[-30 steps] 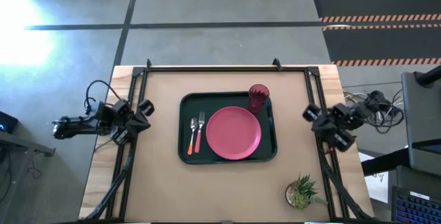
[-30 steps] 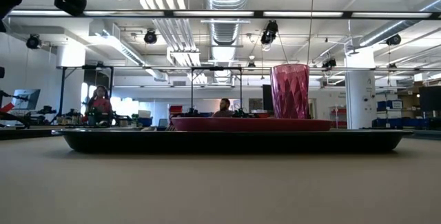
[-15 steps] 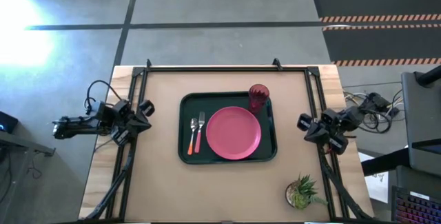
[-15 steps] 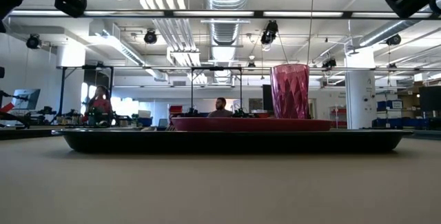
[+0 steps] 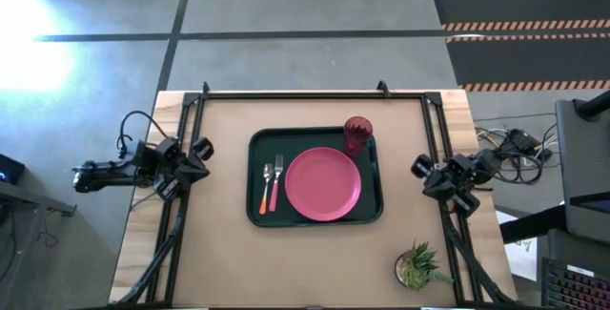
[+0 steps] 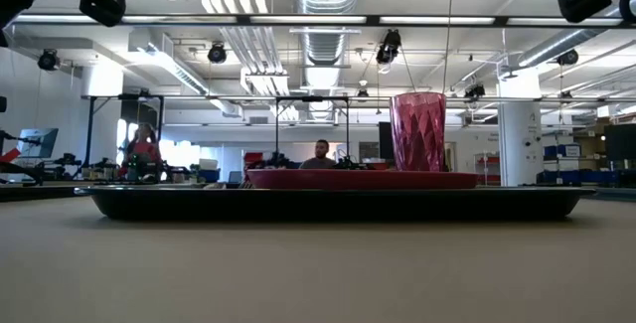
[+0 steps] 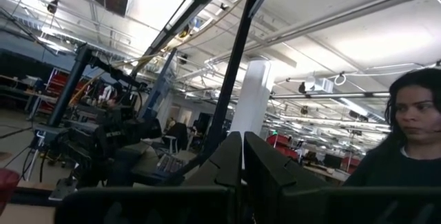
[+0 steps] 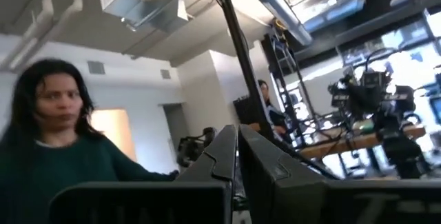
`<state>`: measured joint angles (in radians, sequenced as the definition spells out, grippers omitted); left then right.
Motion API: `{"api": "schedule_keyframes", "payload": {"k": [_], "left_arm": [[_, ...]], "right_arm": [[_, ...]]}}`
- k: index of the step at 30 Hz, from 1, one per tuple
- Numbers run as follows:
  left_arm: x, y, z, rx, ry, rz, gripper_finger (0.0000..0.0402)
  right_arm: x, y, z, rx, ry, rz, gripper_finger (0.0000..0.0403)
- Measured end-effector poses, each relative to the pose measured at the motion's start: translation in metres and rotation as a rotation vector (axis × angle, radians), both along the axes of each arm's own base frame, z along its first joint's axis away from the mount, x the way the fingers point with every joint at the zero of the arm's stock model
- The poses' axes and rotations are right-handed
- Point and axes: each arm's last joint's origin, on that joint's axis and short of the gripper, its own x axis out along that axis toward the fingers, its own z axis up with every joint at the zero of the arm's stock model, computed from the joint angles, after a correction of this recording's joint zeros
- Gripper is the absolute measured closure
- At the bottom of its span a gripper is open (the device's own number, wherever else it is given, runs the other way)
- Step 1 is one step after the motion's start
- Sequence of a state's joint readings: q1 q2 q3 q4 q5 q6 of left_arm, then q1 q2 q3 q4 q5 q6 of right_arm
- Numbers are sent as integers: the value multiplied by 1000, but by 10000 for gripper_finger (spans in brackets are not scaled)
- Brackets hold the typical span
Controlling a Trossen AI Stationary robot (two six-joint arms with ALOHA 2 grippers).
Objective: Pick and place plate/cup/fork/spoon on tray
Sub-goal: Return to Home Position
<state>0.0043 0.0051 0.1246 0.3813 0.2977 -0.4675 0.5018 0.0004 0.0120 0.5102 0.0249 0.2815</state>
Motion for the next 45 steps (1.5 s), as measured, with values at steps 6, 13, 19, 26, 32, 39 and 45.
{"api": "schedule_keyframes", "payload": {"k": [6, 13, 19, 26, 32, 39, 45], "left_arm": [[0, 0, 0, 0, 4, 0, 401], [0, 0, 0, -122, 40, -67, 401], [1, 0, -1, -131, 56, -71, 401], [7, 0, -7, 114, 63, 36, 401], [18, 0, -31, 194, 298, 44, 401], [24, -4, -41, 117, 448, -109, 402], [22, -6, -41, 138, 429, -206, 402]], "right_arm": [[0, 0, 0, 139, 74, 89, 394], [1, 1, -2, 215, 137, 151, 394], [6, 4, -10, 132, 208, 144, 394], [4, 4, -1, 172, 374, 202, 394], [-3, 1, 8, 64, 572, 177, 394], [-14, -5, 36, -25, 481, 148, 394], [-10, -3, 27, -20, 493, 157, 394]]}}
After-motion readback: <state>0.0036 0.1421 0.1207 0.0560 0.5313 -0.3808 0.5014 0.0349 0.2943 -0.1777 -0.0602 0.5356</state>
